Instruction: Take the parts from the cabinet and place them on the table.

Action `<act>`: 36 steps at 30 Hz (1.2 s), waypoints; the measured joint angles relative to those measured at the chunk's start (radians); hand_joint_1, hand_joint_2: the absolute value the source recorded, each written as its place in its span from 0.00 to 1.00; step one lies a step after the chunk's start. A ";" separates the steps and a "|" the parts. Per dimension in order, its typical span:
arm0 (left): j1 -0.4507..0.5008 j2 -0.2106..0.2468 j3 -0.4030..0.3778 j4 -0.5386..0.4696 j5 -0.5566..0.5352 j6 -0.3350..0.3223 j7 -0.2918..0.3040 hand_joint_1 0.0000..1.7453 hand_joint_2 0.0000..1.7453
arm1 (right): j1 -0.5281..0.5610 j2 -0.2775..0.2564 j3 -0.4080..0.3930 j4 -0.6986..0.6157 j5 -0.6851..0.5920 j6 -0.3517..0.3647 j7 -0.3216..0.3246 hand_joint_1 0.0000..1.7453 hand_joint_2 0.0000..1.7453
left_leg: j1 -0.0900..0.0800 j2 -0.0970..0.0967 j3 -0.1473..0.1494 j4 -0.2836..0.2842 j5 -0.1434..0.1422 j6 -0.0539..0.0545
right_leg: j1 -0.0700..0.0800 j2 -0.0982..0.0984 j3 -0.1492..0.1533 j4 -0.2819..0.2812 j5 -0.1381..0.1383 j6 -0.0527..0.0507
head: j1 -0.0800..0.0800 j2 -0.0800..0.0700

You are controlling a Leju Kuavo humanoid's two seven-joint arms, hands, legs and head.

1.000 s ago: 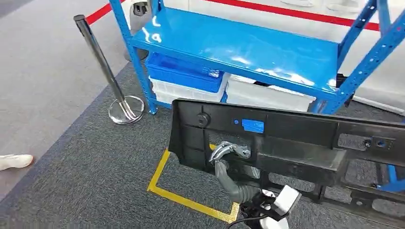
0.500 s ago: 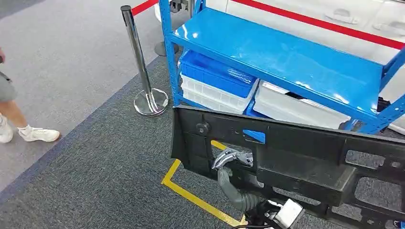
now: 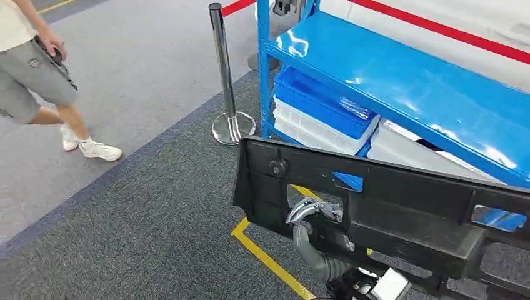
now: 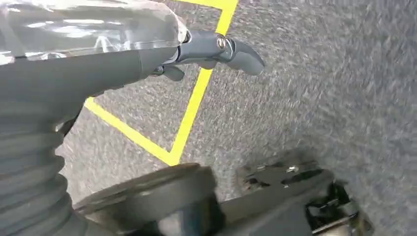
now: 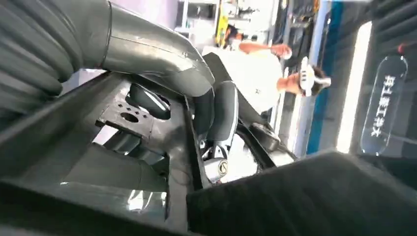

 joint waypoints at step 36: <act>0.005 0.053 -0.005 -0.001 0.016 -0.001 -0.017 0.00 1.00 | 0.074 0.037 -0.004 -0.004 0.112 -0.053 -0.091 1.00 1.00 | 0.004 0.041 0.097 -0.170 0.115 0.001 | 0.003 -0.059 0.020 0.003 -0.018 0.002 | 0.000 0.000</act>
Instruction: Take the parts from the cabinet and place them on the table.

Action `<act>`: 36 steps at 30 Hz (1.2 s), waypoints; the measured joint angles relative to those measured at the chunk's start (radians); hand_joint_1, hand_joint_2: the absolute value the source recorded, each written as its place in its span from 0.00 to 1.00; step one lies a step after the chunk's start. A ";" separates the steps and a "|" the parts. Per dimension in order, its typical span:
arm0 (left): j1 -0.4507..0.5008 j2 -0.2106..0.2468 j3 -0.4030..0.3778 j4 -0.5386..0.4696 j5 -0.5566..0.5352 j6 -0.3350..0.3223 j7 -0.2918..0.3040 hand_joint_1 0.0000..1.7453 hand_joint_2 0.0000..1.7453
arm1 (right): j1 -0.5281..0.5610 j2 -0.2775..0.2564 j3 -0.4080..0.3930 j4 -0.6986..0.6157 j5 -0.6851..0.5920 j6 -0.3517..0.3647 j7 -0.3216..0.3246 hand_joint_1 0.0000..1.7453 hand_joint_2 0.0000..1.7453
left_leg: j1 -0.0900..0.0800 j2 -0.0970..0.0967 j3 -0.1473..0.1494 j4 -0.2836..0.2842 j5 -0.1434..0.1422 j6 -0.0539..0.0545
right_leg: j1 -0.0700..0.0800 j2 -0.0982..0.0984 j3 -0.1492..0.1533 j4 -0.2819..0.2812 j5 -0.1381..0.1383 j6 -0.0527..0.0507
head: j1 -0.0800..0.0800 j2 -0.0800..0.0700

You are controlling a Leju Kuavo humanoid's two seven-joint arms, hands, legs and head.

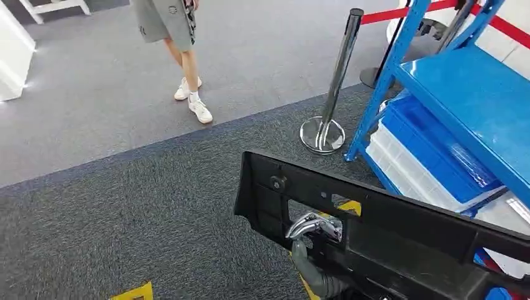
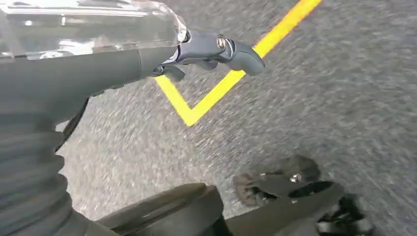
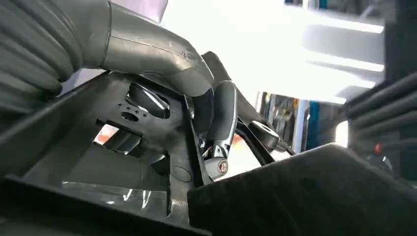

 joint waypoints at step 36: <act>-0.030 0.005 0.048 -0.001 0.068 0.021 -0.028 0.00 1.00 | -0.184 0.020 -0.003 0.109 -0.024 0.037 -0.002 1.00 1.00 | -0.031 0.018 0.001 -0.074 0.016 0.047 | 0.019 -0.056 0.014 -0.003 -0.015 0.013 | 0.000 0.000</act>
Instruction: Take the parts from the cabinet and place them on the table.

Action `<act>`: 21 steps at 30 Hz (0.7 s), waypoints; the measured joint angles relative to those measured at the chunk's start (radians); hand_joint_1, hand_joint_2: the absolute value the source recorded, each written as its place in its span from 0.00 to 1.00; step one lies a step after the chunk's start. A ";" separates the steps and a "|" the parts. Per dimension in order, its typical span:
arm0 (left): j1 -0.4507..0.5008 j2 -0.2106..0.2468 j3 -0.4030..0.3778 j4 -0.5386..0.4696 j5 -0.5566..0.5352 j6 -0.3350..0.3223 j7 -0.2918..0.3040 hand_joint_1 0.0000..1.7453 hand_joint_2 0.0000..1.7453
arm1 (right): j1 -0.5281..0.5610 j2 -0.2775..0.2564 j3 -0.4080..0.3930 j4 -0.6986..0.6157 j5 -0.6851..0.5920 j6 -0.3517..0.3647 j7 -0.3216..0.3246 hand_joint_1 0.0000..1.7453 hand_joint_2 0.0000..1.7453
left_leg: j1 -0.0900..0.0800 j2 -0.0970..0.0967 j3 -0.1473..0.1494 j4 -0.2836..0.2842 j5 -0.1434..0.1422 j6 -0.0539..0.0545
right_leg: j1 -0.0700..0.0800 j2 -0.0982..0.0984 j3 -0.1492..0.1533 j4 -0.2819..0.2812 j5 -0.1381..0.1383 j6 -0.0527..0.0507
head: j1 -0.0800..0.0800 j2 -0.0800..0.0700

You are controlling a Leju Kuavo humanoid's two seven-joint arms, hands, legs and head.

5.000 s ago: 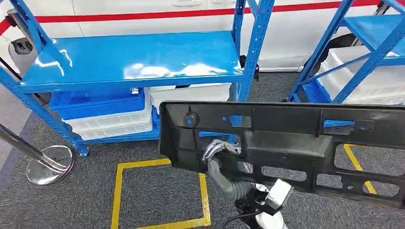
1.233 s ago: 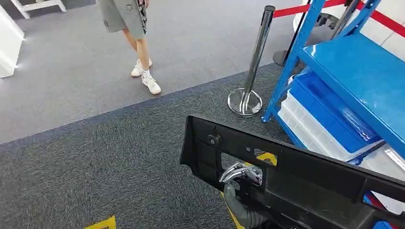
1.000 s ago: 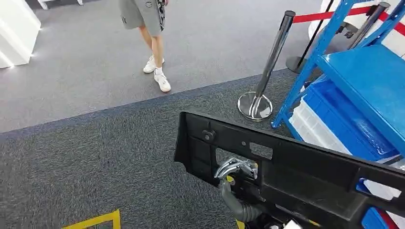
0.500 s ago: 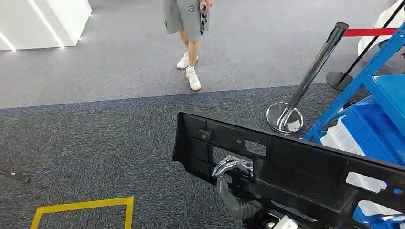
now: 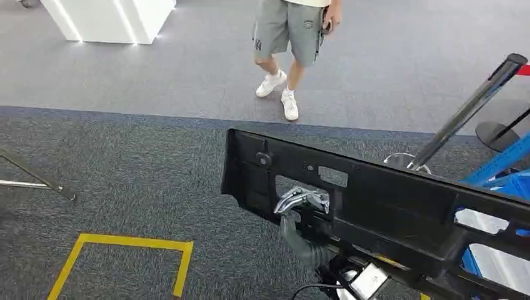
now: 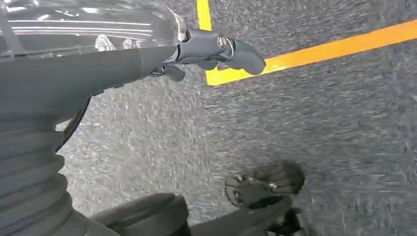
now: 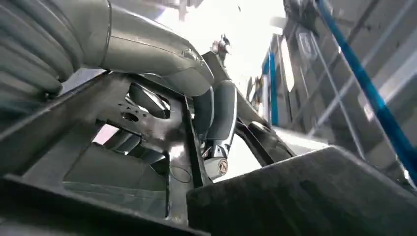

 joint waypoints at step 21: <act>0.049 -0.009 0.022 0.000 0.008 0.008 0.045 0.00 1.00 | 0.085 0.010 -0.049 -0.091 0.023 -0.003 0.043 1.00 1.00 | 0.027 -0.051 -0.148 0.310 -0.140 -0.052 | -0.022 0.109 -0.024 0.006 0.013 -0.017 | 0.000 0.000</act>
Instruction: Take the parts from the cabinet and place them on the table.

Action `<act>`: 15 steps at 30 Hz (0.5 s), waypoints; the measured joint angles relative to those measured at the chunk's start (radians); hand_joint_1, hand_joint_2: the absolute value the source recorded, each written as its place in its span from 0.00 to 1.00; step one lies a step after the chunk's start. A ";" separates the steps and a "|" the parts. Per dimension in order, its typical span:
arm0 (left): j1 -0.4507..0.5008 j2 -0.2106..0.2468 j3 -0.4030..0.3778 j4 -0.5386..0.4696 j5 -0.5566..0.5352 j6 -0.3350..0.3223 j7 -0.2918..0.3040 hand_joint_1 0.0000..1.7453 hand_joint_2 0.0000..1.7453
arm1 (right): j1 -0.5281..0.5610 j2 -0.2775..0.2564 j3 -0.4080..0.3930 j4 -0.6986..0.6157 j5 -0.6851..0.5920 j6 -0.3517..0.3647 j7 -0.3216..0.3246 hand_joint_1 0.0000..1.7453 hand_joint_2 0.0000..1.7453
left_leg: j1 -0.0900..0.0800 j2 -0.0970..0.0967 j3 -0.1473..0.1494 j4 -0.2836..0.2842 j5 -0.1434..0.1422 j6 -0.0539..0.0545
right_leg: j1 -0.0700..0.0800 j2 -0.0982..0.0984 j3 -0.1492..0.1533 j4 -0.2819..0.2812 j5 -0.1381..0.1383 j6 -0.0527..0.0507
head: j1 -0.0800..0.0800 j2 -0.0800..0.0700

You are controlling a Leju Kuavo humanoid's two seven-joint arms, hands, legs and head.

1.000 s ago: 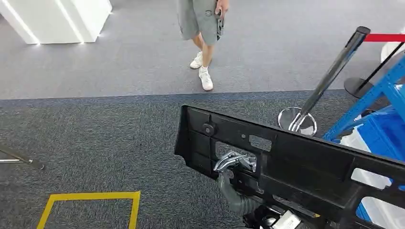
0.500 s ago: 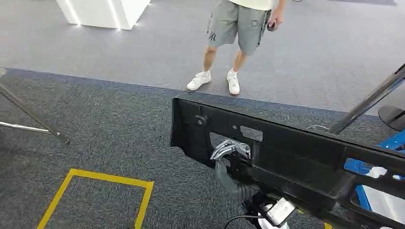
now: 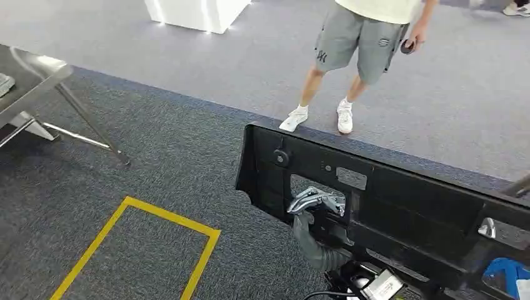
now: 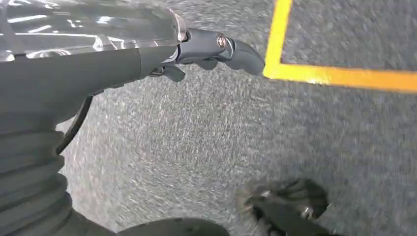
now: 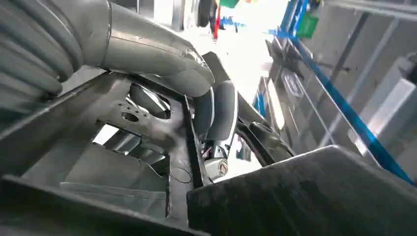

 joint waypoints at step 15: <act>0.015 0.000 0.027 0.000 0.028 0.005 -0.024 0.00 1.00 | -0.068 0.011 -0.026 0.025 0.005 0.021 0.001 1.00 1.00 | -0.010 -0.014 0.169 -0.325 0.141 0.068 | 0.006 0.023 -0.111 0.276 -0.155 0.044 | 0.000 0.000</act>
